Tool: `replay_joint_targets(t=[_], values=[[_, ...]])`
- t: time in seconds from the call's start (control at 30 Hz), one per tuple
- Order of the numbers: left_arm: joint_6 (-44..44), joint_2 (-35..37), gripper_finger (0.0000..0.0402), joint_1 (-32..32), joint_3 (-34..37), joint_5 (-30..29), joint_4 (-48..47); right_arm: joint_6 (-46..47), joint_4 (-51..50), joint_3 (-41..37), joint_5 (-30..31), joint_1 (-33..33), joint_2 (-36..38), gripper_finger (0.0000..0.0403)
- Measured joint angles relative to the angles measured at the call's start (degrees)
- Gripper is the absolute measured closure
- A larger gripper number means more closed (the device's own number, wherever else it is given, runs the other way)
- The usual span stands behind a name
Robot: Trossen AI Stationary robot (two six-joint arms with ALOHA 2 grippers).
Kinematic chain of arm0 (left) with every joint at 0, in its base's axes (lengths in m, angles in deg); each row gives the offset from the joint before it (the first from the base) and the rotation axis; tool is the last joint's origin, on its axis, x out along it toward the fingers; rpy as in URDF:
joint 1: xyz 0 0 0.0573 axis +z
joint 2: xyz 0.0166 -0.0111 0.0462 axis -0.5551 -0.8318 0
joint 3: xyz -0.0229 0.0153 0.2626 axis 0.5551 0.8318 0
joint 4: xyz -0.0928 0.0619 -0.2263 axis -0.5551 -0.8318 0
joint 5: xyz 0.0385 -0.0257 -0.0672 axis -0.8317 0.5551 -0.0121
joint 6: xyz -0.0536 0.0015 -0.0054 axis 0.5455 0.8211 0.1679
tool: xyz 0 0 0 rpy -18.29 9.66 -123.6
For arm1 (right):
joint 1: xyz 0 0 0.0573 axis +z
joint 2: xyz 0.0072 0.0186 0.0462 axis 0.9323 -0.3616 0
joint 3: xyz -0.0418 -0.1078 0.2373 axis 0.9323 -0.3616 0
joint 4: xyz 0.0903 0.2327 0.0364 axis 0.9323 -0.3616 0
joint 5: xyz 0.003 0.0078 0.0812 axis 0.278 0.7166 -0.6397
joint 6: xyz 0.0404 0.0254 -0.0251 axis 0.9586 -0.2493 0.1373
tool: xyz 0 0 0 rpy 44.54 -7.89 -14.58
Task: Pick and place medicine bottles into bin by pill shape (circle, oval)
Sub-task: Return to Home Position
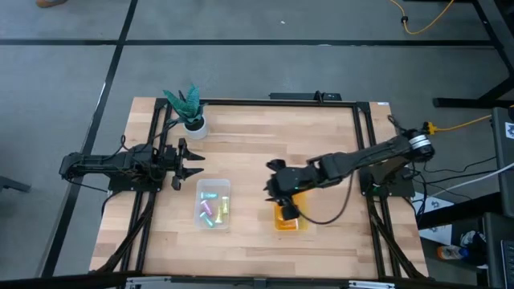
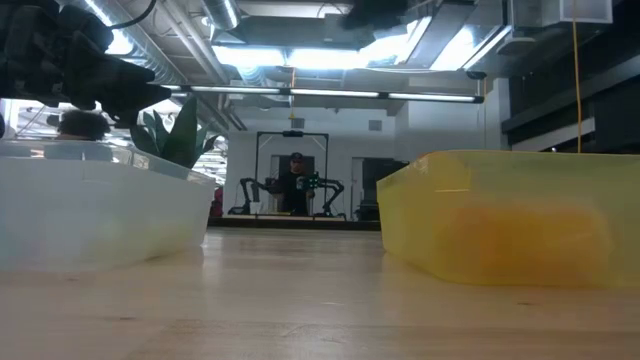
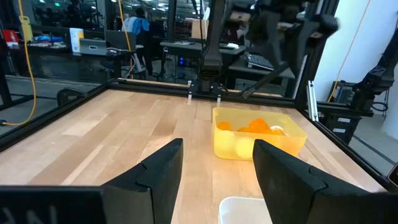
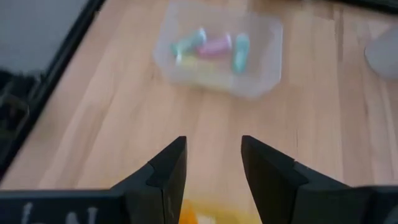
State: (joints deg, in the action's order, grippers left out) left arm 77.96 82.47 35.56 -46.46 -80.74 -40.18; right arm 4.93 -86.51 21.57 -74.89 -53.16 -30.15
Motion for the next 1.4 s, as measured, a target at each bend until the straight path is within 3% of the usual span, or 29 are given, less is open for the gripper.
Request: replay_joint_targets(t=[0.17,0.43,0.7,0.8,1.03,1.23,1.4], values=[[0.0,0.0,0.0211,-0.02,0.0,0.0,0.0,2.52,2.8,-14.2,0.04,0.31,9.47,0.0247],[0.0,0.0,0.0211,-0.01,-0.01,0.0,0.0,1.38,27.33,-41.1,0.09,0.29,28.91,0.0247],[-0.02,0.0,0.0211,0.0,-0.02,0.0,0.0,-4.7,43.65,-61.88,0.19,-0.32,45.55,0.0247],[0.0,0.01,0.0211,0.0,-0.02,0.0,0.01,-4.26,47.97,-66.9,0.09,-0.62,51.64,0.0247],[0.0,0.01,0.0211,0.0,-0.01,0.0,0.0,-2.81,47.81,-74.8,0.07,-0.83,63.81,0.0247],[-0.02,0.02,0.0211,-0.02,-0.02,0.0,0.0,-5.64,50.87,-79.45,0.13,-0.86,73.21,0.0247],[0.0,0.02,0.0211,0.0,-0.02,0.0,0.0,-8.95,47.43,-79.76,4.15,-1.67,80.5,0.0247]])
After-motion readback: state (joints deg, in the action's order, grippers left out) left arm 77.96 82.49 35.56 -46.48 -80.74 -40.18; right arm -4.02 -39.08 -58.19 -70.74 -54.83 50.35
